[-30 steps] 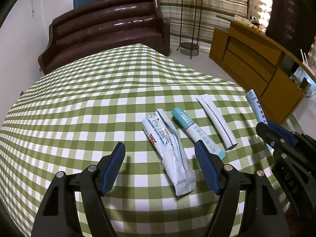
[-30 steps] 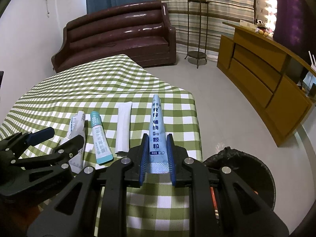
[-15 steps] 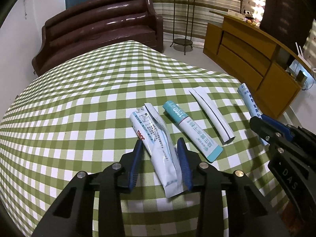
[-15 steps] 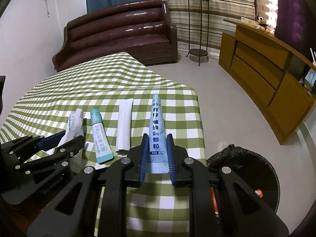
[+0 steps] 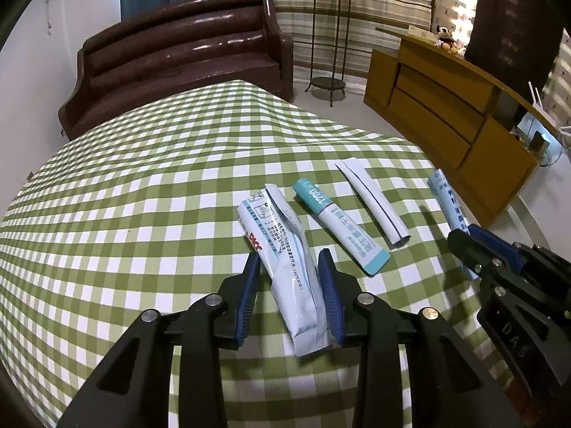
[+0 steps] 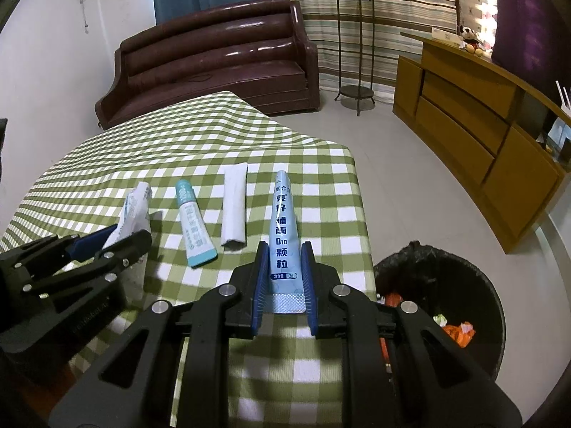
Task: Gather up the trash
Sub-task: 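Grasp the white red-lettered toothpaste tube with the left tool while the right tool holds the blue tube, then carry both tubes over the black bin and open both tools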
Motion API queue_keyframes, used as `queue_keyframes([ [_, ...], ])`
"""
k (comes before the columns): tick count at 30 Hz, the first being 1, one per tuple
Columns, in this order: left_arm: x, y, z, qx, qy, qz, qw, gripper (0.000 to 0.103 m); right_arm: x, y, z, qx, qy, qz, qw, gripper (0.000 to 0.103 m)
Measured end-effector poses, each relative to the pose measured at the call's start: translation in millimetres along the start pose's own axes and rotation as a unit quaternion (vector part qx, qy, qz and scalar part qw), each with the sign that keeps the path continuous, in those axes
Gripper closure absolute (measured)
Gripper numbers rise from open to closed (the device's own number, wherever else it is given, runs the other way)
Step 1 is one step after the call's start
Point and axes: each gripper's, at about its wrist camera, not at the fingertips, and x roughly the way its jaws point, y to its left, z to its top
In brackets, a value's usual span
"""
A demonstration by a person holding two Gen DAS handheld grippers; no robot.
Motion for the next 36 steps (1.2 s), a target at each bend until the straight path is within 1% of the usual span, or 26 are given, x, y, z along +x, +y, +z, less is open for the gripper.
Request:
queue_keyframes([
  [10, -26.7, 4.2, -19.1, 0.011, -0.022, 0.005, 0.9997, 0.069, -24.2, 0.1, -19.0, 0.005, 0.001, -0.002, 1.0, 0.085],
  [20, -45.4, -0.6, -36.6, 0.023, -0.032, -0.004, 0.9992, 0.069, -51.0, -4.5, -34.7, 0.011, -0.008, -0.008, 1.0, 0.085],
  [28, -57.6, -18.4, -45.5, 0.038, -0.044, -0.02, 0.9981, 0.07, -70.0, -21.0, -45.4, 0.019, -0.014, -0.029, 0.999, 0.085],
  [36, -61.3, -54.3, -46.7, 0.069, -0.054, -0.044, 0.9952, 0.07, -87.0, -51.7, -53.8, 0.039, -0.022, -0.061, 0.997, 0.085],
])
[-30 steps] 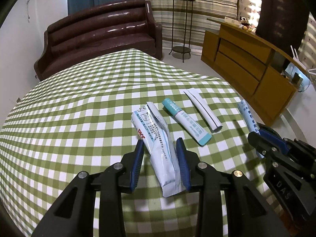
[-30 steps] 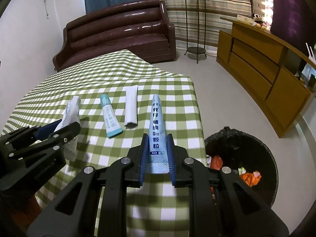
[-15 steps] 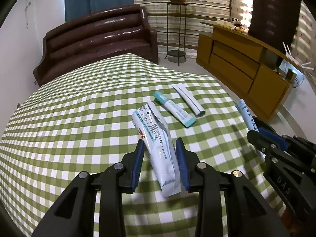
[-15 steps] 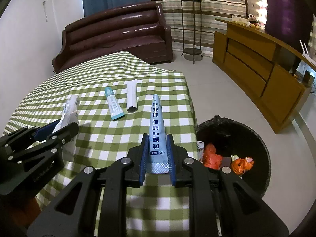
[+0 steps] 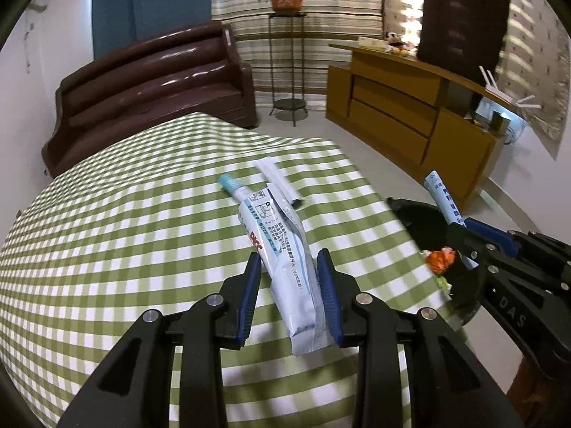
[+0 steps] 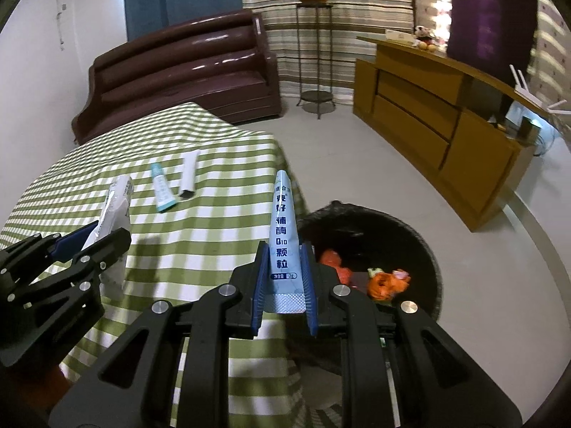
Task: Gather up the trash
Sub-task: 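Carry both tubes over the black bin and open both tools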
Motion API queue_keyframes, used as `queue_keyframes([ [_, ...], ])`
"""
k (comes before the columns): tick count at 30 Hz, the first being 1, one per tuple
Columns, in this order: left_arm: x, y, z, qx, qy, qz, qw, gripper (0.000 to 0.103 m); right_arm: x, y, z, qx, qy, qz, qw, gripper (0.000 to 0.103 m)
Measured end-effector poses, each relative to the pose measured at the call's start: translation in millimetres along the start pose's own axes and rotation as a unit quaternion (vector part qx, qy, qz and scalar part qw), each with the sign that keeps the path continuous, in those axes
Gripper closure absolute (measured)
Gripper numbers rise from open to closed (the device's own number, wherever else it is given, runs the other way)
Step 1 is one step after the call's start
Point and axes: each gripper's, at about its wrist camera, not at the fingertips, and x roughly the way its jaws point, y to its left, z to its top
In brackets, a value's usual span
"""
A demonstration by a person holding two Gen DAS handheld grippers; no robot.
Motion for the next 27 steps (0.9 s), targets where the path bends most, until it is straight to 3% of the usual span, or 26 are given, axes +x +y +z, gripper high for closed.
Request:
queue_keyframes([
  [13, 14.7, -62.9, 21.6, 0.052, -0.03, -0.048, 0.9971, 0.07, -2.8, -50.2, 0.1, 0.033, -0.01, -0.05, 0.998, 0.085],
  [27, 53.1, -104.0, 29.3, 0.086, -0.017, -0.049, 0.995, 0.07, 16.0, -79.2, -8.1, 0.058, -0.002, -0.078, 0.995, 0.085],
])
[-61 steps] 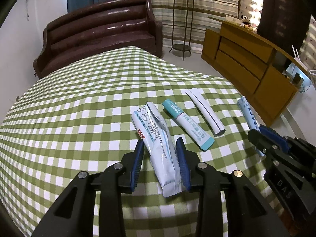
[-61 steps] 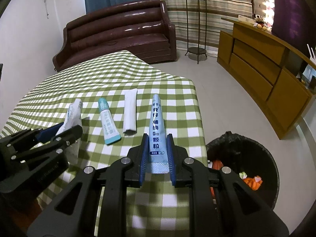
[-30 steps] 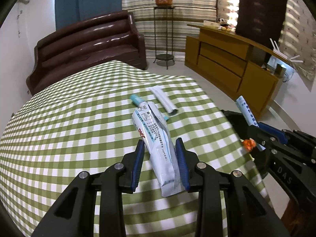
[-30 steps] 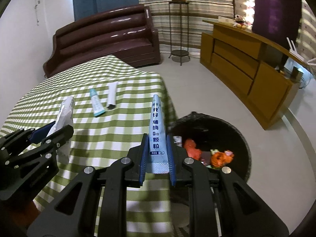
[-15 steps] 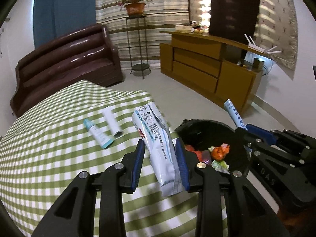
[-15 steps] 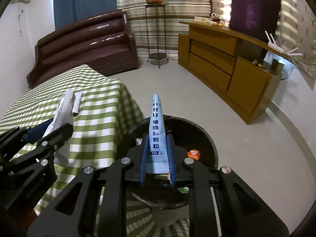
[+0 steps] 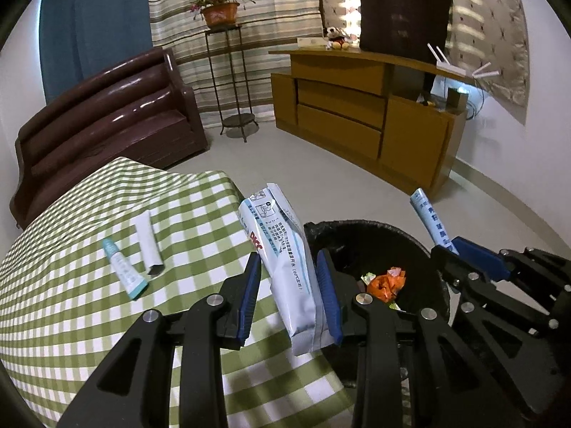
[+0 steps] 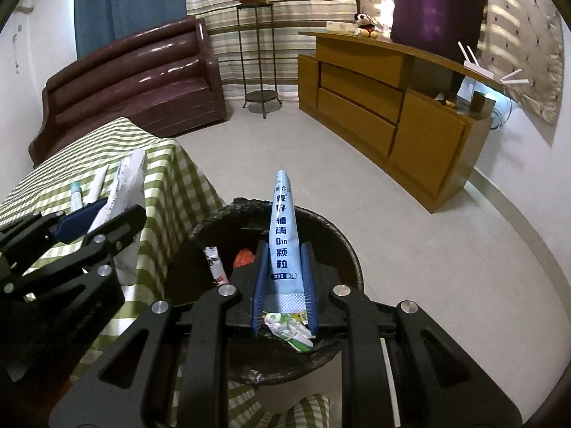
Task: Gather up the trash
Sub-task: 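Carry both tubes over the black bin and open both tools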
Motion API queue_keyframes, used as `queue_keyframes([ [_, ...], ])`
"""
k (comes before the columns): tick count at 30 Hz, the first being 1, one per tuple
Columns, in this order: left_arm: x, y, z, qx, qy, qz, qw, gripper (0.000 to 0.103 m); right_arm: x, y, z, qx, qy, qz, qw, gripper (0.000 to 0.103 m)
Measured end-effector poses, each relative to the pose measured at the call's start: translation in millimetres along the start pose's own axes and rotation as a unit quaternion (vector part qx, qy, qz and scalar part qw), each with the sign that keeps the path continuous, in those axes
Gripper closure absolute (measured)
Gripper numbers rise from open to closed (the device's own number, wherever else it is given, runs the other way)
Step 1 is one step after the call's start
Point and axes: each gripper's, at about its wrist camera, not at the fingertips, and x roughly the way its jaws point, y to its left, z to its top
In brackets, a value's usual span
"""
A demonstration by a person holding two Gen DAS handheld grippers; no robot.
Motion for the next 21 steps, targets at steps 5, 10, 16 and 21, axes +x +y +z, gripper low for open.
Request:
queue_keyframes([
  [5, 9.1, -2.9, -2.3, 0.007, 0.013, 0.0, 0.9999, 0.069, 8.2, -7.5, 0.0, 0.009, 0.006, -0.001, 1.0, 0.085],
  [10, 15.6, -5.7, 1.3, 0.011, 0.022, 0.0, 0.9997, 0.069, 16.6, -12.2, 1.2, 0.014, 0.011, -0.001, 1.0, 0.084],
  [16, 18.0, -6.8, 3.5, 0.012, 0.027, 0.004, 0.9996, 0.062, 26.9, -17.3, 1.1, 0.02, 0.02, 0.002, 1.0, 0.083],
  [21, 18.3, -6.7, 5.1, 0.009, 0.026, 0.006, 0.9996, 0.05, 29.2, -20.5, 0.7, 0.025, 0.019, -0.001, 0.999, 0.073],
])
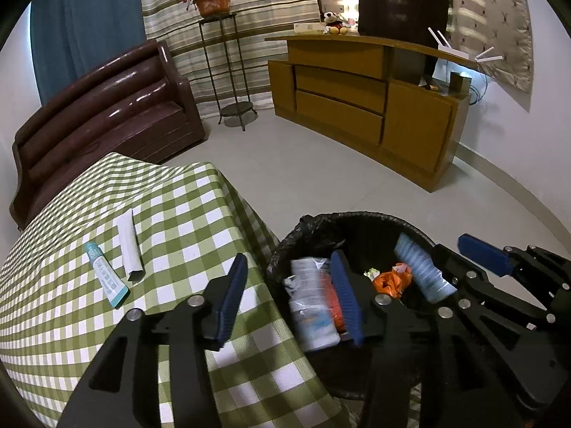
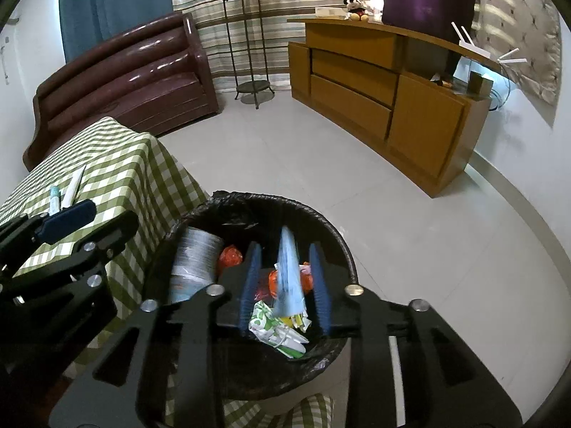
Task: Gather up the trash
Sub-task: 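Carry both tubes over the black bin and open both tools, then move both open tools back over the table toward the remaining tubes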
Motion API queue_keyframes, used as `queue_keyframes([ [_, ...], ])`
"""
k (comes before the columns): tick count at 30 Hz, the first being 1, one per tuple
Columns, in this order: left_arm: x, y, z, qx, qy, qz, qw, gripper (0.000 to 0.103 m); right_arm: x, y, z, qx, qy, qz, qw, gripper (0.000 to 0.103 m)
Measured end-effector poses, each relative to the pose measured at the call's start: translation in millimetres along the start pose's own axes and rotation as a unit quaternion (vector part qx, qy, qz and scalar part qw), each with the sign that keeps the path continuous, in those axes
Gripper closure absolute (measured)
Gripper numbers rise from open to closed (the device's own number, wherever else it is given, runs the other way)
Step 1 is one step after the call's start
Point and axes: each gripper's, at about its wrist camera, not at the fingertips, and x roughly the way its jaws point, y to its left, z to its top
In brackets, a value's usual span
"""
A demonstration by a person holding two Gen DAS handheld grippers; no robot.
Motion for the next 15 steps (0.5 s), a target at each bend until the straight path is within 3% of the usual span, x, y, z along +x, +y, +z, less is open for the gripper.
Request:
queue_keyframes([
  [12, -0.8, 3.5, 1.6, -0.001, 0.001, 0.0, 1.0, 0.044, -0.6, -6.3, 1.6, 0.009, -0.004, -0.009, 1.0, 0.071],
  [15, -1.0, 4.2, 1.5, -0.001, 0.0, 0.0, 1.0, 0.043, -1.6, -4.7, 1.7, 0.008, -0.006, -0.01, 1.0, 0.064],
])
